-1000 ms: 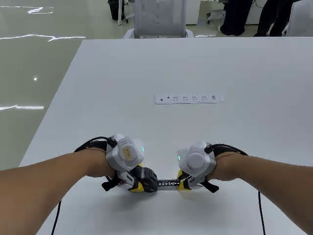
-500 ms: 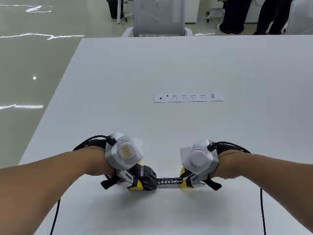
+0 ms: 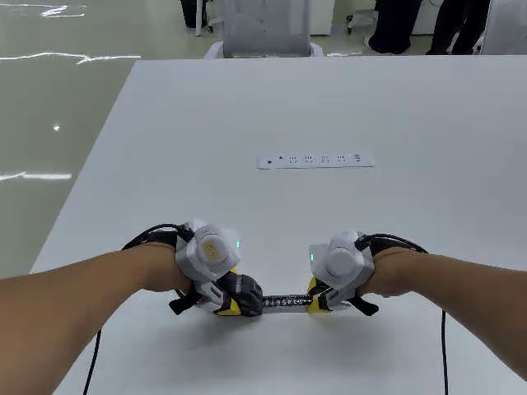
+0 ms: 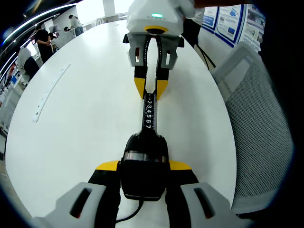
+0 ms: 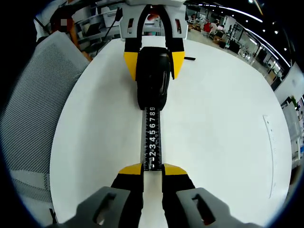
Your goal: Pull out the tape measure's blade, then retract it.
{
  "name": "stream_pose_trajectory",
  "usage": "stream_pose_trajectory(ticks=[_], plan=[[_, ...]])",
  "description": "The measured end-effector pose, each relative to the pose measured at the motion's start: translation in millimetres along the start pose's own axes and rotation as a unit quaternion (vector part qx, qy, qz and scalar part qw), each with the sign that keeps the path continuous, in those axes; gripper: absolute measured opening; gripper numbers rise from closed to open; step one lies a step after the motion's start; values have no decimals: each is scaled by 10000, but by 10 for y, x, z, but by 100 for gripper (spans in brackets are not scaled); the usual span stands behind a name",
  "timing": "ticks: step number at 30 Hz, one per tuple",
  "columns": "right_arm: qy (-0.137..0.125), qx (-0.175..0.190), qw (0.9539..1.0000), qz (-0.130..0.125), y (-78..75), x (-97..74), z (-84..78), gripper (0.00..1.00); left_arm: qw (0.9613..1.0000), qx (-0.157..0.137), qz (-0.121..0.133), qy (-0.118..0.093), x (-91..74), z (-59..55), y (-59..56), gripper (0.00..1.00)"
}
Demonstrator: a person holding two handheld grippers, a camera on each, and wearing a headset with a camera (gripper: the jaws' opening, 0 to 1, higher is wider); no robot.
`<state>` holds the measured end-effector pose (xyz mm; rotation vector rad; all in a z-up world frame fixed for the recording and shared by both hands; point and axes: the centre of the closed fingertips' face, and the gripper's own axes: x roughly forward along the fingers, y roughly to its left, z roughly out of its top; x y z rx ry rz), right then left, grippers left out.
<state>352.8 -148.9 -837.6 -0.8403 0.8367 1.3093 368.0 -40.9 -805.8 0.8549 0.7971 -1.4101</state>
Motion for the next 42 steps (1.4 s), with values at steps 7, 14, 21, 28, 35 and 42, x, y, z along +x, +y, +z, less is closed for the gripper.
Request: stream_pose_trajectory(ticks=[7,14,21,28,35,42], plan=[[13,28,10000,-15,-2,-25,-53,13,10000,-5,0,-3,4,0,0,32],[32,37,10000,-40,5,-52,-96,13,10000,-21,12,-27,4,4,0,32],[52,40,10000,-40,9,-74,-134,13,10000,-31,27,-39,9,4,3,32],[60,48,10000,-46,14,-93,-172,13,10000,-41,30,-41,10,13,-3,32],[77,68,9999,-54,16,-119,-221,13,10000,-49,38,-41,7,23,-8,32],[106,92,9999,-63,19,-146,-262,13,10000,-40,45,-31,6,27,-11,32]])
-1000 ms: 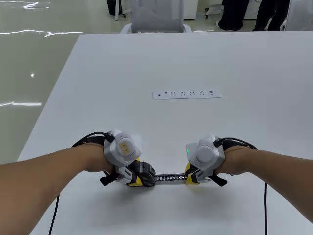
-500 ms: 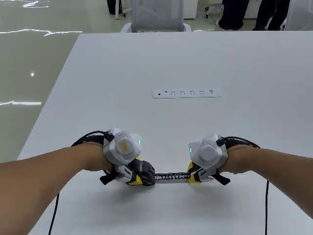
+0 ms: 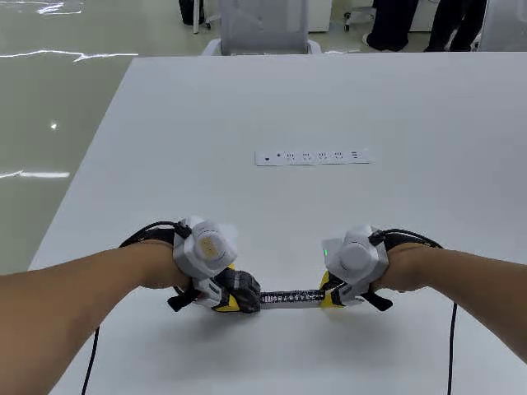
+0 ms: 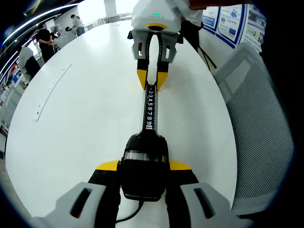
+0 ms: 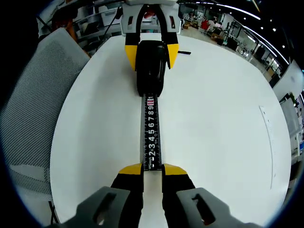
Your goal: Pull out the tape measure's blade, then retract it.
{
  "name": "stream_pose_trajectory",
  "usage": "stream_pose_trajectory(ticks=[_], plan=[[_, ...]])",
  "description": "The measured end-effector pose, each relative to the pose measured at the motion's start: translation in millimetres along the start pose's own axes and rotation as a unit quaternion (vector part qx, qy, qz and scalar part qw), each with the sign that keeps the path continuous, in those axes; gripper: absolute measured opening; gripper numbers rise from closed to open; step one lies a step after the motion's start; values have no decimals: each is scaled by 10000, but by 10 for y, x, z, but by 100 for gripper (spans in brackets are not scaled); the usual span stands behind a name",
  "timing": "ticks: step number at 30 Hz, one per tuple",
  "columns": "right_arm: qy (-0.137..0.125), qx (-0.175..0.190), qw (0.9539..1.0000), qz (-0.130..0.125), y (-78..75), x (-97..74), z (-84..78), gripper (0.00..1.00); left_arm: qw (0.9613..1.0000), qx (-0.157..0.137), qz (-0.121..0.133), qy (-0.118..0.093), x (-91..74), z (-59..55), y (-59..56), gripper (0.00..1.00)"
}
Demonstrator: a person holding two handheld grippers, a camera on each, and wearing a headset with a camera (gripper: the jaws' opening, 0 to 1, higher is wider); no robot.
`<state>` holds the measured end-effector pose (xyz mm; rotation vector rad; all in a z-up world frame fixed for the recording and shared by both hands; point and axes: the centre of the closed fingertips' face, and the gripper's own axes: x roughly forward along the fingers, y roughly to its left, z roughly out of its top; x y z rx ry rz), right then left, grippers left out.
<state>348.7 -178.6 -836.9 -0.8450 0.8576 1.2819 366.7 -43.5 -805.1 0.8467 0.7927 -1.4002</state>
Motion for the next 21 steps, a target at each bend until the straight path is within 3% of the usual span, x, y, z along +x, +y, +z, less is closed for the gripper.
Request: stream_pose_trajectory(ticks=[21], plan=[[57,26,10000,-28,-8,-71,-118,13,10000,5,2,6,-4,-7,5,32]])
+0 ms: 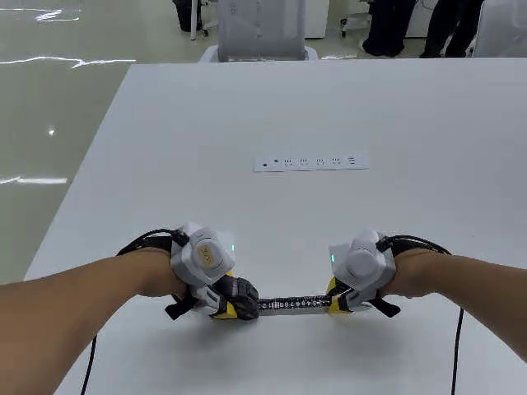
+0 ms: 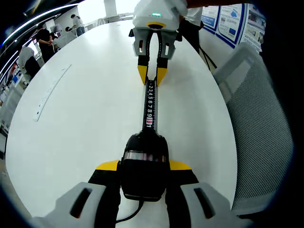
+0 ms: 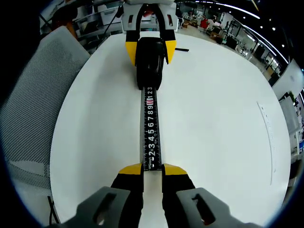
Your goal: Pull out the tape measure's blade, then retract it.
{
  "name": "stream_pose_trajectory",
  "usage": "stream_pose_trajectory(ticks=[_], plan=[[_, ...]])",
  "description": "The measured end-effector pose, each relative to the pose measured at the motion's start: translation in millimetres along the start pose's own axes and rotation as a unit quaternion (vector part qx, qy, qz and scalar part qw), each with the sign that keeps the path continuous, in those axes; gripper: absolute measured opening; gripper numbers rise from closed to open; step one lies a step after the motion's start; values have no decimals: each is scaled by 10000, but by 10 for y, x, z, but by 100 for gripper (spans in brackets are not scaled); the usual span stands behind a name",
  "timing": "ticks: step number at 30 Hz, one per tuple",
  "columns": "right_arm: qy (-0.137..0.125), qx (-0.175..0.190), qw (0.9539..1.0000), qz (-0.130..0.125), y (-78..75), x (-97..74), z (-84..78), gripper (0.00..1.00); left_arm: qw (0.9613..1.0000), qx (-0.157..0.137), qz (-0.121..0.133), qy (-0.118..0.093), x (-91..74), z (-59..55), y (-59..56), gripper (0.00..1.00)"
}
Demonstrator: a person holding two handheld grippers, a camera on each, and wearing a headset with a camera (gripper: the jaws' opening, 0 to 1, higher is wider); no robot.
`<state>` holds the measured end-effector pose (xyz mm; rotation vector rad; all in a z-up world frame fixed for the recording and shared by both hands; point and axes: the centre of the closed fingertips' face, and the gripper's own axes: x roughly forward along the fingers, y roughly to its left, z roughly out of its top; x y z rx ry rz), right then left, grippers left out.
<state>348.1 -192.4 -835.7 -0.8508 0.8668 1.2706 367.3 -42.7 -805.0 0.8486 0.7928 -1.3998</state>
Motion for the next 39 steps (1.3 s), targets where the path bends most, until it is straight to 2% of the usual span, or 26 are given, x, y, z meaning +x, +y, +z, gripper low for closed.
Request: stream_pose_trajectory(ticks=[39], plan=[[9,75,9999,-68,-18,-95,-211,13,10000,-29,14,5,5,-8,6,32]])
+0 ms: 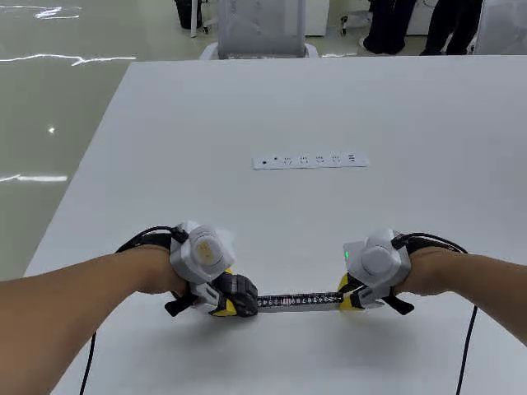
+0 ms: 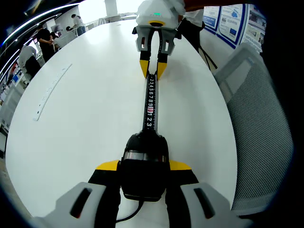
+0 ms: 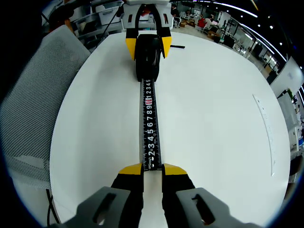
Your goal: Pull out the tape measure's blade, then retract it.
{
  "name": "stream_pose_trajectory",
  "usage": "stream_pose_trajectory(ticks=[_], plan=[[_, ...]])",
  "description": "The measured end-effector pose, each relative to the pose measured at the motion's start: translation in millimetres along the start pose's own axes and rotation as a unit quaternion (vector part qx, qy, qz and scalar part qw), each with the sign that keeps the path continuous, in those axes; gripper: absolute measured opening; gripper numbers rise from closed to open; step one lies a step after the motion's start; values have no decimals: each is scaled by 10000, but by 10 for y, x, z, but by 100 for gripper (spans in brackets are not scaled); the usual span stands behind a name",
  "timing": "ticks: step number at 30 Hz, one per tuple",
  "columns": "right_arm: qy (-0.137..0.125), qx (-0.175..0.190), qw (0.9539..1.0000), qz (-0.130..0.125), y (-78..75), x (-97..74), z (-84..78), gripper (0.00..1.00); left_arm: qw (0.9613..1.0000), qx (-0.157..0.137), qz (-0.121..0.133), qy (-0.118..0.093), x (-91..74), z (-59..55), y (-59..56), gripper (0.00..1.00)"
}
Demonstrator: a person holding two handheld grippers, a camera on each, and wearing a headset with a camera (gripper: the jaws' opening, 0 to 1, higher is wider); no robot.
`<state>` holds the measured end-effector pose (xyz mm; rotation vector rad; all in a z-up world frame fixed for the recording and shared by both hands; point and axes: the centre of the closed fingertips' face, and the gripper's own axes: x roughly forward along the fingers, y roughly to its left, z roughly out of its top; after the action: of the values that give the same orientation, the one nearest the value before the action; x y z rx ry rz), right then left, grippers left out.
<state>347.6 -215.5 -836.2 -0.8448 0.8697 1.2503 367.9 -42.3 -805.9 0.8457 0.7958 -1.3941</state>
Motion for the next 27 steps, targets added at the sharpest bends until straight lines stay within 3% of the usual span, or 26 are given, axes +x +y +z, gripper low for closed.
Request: stream_pose_trajectory(ticks=[27], plan=[[137,64,9999,9,2,-69,-143,13,10000,1,5,5,4,-1,0,32]])
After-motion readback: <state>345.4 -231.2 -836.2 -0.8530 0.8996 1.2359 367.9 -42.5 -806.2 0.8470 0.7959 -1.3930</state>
